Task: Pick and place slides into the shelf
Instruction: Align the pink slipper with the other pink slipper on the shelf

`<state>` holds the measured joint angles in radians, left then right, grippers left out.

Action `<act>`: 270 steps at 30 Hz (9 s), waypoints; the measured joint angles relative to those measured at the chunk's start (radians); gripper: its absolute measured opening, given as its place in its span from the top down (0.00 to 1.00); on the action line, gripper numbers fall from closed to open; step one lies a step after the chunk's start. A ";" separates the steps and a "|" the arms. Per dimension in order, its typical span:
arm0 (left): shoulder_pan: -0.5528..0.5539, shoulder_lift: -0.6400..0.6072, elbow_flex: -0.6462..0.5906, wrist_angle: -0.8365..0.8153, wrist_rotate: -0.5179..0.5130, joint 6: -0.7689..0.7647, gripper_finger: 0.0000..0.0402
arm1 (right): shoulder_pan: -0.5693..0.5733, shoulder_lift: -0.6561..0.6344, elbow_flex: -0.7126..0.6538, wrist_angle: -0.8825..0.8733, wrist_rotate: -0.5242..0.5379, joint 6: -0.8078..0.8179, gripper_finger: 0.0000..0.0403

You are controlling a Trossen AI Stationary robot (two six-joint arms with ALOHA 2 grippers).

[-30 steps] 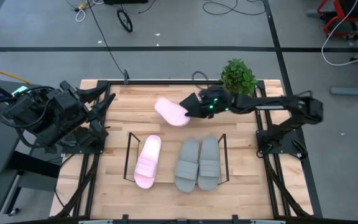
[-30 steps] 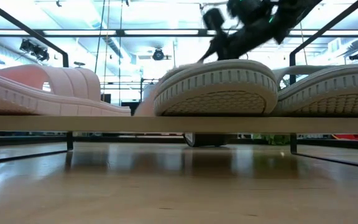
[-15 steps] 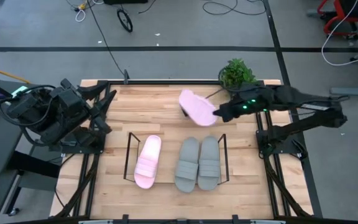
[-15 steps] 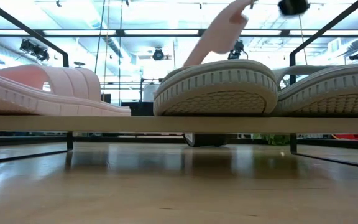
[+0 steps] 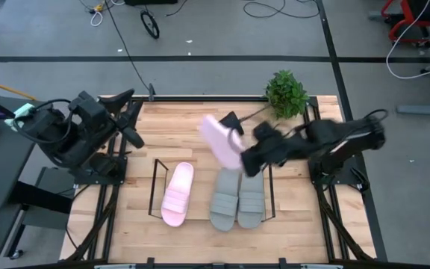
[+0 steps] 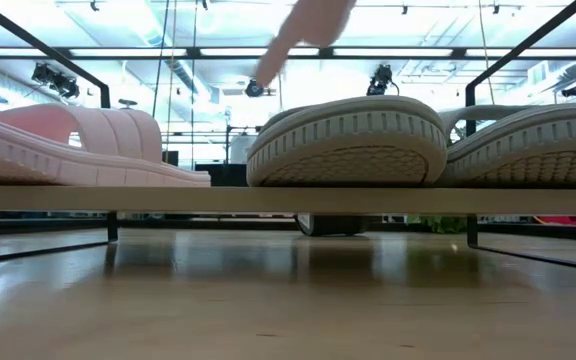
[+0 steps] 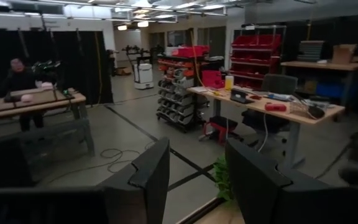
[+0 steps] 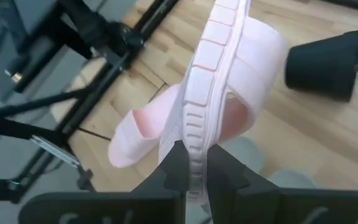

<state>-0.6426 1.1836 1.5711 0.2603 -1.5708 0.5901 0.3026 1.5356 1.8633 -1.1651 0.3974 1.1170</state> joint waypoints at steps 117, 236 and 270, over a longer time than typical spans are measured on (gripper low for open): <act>0.777 0.290 0.000 -1.234 1.875 -0.650 0.35 | 0.269 0.231 0.283 -0.199 0.079 -0.429 0.92; 1.166 0.209 0.000 -0.779 2.388 -0.065 0.82 | -0.029 0.045 0.491 -0.069 0.219 -1.112 0.61; 1.245 0.422 0.000 -0.434 2.505 -0.210 0.82 | -0.495 -0.027 0.491 -0.100 -0.363 -1.346 0.54</act>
<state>0.6028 1.6058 1.5711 -0.1741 0.9341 0.3801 -0.1923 1.5082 2.3543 -1.2654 0.0345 -0.2287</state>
